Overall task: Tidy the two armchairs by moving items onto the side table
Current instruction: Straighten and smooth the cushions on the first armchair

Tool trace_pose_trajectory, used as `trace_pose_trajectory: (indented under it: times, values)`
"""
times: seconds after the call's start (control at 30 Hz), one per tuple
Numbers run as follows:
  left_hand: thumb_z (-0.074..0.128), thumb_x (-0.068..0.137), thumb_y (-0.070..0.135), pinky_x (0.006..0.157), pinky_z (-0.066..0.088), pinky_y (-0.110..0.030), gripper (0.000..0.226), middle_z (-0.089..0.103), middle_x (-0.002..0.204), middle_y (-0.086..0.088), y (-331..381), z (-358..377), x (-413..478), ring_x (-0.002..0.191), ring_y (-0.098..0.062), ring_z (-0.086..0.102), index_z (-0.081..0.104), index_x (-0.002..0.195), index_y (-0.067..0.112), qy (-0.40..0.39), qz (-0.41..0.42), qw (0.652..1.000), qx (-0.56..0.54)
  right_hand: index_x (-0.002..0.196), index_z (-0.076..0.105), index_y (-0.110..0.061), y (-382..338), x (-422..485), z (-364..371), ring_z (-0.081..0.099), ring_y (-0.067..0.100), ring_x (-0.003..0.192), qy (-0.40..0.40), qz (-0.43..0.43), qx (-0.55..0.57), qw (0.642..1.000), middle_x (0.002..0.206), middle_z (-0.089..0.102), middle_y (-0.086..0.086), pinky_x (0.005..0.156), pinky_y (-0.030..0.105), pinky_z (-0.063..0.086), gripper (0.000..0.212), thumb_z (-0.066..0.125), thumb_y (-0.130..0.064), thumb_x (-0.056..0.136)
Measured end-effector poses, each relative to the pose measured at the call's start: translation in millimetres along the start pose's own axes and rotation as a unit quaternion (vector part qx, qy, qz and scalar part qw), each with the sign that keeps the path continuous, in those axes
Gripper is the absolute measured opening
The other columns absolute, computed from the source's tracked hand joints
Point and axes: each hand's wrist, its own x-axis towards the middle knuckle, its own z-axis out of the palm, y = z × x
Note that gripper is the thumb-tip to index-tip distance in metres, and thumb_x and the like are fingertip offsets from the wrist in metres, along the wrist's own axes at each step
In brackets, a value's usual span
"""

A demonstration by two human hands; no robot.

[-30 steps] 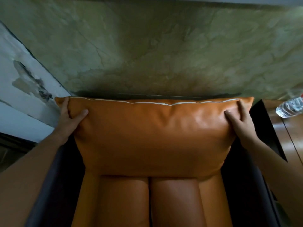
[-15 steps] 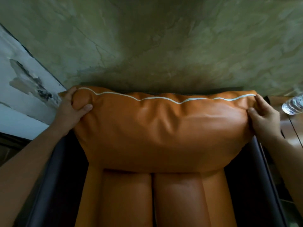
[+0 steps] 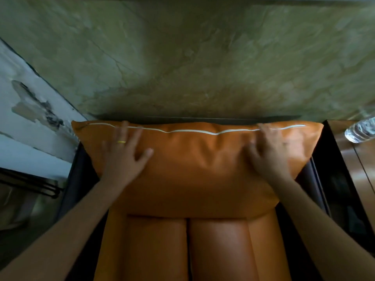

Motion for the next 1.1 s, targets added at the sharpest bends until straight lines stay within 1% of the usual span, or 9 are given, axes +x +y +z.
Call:
trace_pose_trajectory:
  times: [0.07, 0.1, 0.2, 0.5, 0.6, 0.73, 0.9, 1.0, 1.1]
  values:
    - [0.028, 0.091, 0.077, 0.116, 0.003, -0.071, 0.073, 0.004, 0.17, 0.005, 41, 21, 2, 0.156, -0.027, -0.003, 0.018, 0.156, 0.045, -0.074, 0.057, 0.995, 0.043, 0.154, 0.038, -0.026, -31, -9, 27, 0.014, 0.024, 0.156, -0.075, -0.102, -0.038, 0.991, 0.165, 0.03, 0.002, 0.124, 0.058, 0.003, 0.059, 0.046, -0.047, 0.1]
    - [0.019, 0.089, 0.081, 0.114, -0.002, -0.071, 0.075, 0.002, 0.17, 0.007, 55, 31, 3, 0.156, -0.028, -0.006, 0.015, 0.156, 0.047, -0.092, 0.071, 0.992, 0.055, 0.154, 0.039, -0.03, -41, -13, 40, 0.011, 0.023, 0.156, -0.086, -0.127, -0.059, 0.986, 0.165, 0.028, -0.001, 0.124, 0.057, -0.001, 0.056, 0.04, -0.052, 0.102]
    - [0.007, 0.086, 0.087, 0.113, -0.011, -0.069, 0.079, 0.003, 0.17, 0.007, 73, 50, 7, 0.155, -0.029, -0.01, 0.012, 0.156, 0.049, -0.095, 0.07, 0.991, 0.065, 0.153, 0.039, -0.036, -45, -12, 59, 0.009, 0.021, 0.157, -0.083, -0.121, -0.083, 0.986, 0.165, 0.028, -0.004, 0.124, 0.057, -0.004, 0.06, 0.025, -0.063, 0.101]
    - [0.008, 0.087, 0.087, 0.114, -0.013, -0.065, 0.083, 0.011, 0.169, 0.0, 66, 96, 43, 0.155, -0.036, 0.0, 0.015, 0.157, 0.044, -0.077, 0.061, 0.99, 0.102, 0.159, 0.017, -0.04, -17, 23, 113, 0.001, 0.014, 0.157, -0.104, -0.11, -0.075, 0.986, 0.169, 0.017, -0.008, 0.124, 0.047, -0.011, 0.067, 0.017, -0.071, 0.099]
    - [0.006, 0.085, 0.087, 0.115, -0.015, -0.064, 0.084, 0.01, 0.17, 0.0, 65, 99, 50, 0.155, -0.036, -0.002, 0.016, 0.157, 0.045, -0.102, 0.051, 0.988, 0.1, 0.159, 0.019, -0.04, -16, 32, 120, 0.0, 0.014, 0.157, -0.134, -0.102, -0.072, 0.983, 0.169, 0.014, -0.008, 0.123, 0.046, -0.013, 0.069, 0.016, -0.072, 0.098]
    - [0.009, 0.085, 0.086, 0.115, -0.012, -0.068, 0.083, 0.003, 0.17, 0.002, 67, 81, 52, 0.155, -0.033, -0.008, 0.01, 0.158, 0.046, -0.159, 0.048, 0.982, 0.092, 0.158, 0.025, -0.038, -30, 33, 98, 0.001, 0.018, 0.157, -0.175, -0.092, -0.089, 0.976, 0.169, 0.014, -0.005, 0.123, 0.052, -0.011, 0.076, 0.015, -0.074, 0.092]
    - [0.03, 0.095, 0.069, 0.116, -0.003, -0.07, 0.066, 0.019, 0.168, 0.005, 84, 65, 75, 0.156, -0.026, 0.007, 0.023, 0.156, 0.044, -0.116, 0.066, 0.991, 0.004, 0.157, 0.029, -0.036, -68, 39, 95, 0.01, 0.021, 0.156, -0.178, -0.151, -0.079, 0.969, 0.168, 0.021, -0.002, 0.124, 0.056, -0.003, 0.076, 0.018, -0.073, 0.091]
    - [0.022, 0.097, 0.071, 0.12, -0.005, -0.062, 0.064, 0.018, 0.168, 0.005, 72, 74, 70, 0.156, -0.025, 0.005, 0.024, 0.156, 0.046, -0.176, 0.073, 0.979, 0.068, 0.157, 0.027, -0.036, -76, 36, 110, 0.013, 0.02, 0.156, -0.203, -0.172, -0.094, 0.96, 0.166, 0.025, -0.004, 0.124, 0.054, -0.001, 0.073, 0.016, -0.071, 0.094]
    - [0.017, 0.095, 0.074, 0.124, -0.004, -0.052, 0.07, 0.015, 0.169, 0.003, 60, 87, 61, 0.156, -0.023, 0.005, 0.021, 0.157, 0.044, -0.182, 0.078, 0.977, 0.078, 0.159, 0.019, -0.038, -53, 32, 120, 0.008, 0.018, 0.156, -0.213, -0.184, -0.1, 0.954, 0.168, 0.019, -0.005, 0.126, 0.048, -0.002, 0.075, 0.01, -0.075, 0.095]
